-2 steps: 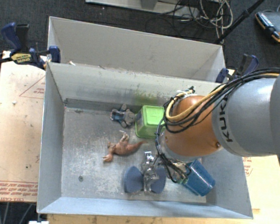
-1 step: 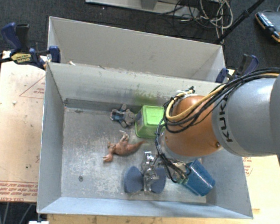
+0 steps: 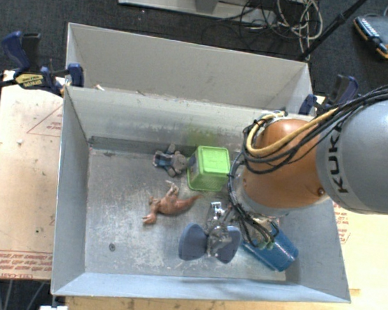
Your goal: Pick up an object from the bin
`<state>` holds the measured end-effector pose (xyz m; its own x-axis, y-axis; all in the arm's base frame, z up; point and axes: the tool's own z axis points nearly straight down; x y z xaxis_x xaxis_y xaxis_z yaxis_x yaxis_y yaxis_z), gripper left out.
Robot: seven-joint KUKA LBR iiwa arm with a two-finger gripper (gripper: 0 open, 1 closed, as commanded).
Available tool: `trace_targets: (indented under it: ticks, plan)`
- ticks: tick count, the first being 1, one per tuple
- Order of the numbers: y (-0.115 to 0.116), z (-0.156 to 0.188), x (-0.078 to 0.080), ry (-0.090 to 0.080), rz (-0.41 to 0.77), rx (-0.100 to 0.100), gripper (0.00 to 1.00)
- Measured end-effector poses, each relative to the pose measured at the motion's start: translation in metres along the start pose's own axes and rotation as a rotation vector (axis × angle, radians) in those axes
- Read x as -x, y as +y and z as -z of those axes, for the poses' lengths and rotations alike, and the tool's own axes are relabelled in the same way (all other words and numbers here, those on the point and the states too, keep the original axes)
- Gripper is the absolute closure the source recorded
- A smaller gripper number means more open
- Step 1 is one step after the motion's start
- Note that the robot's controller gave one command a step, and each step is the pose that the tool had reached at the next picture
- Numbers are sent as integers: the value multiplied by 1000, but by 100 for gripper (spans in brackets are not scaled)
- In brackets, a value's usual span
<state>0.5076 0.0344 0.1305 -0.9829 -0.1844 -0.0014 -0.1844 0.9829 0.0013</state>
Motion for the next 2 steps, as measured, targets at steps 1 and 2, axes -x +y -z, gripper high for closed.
trace_targets:
  ticks: [1,2]
  plan:
    - [0,0,0,0,0,0,100]
    - [22,97,16,-1,-79,0,100]
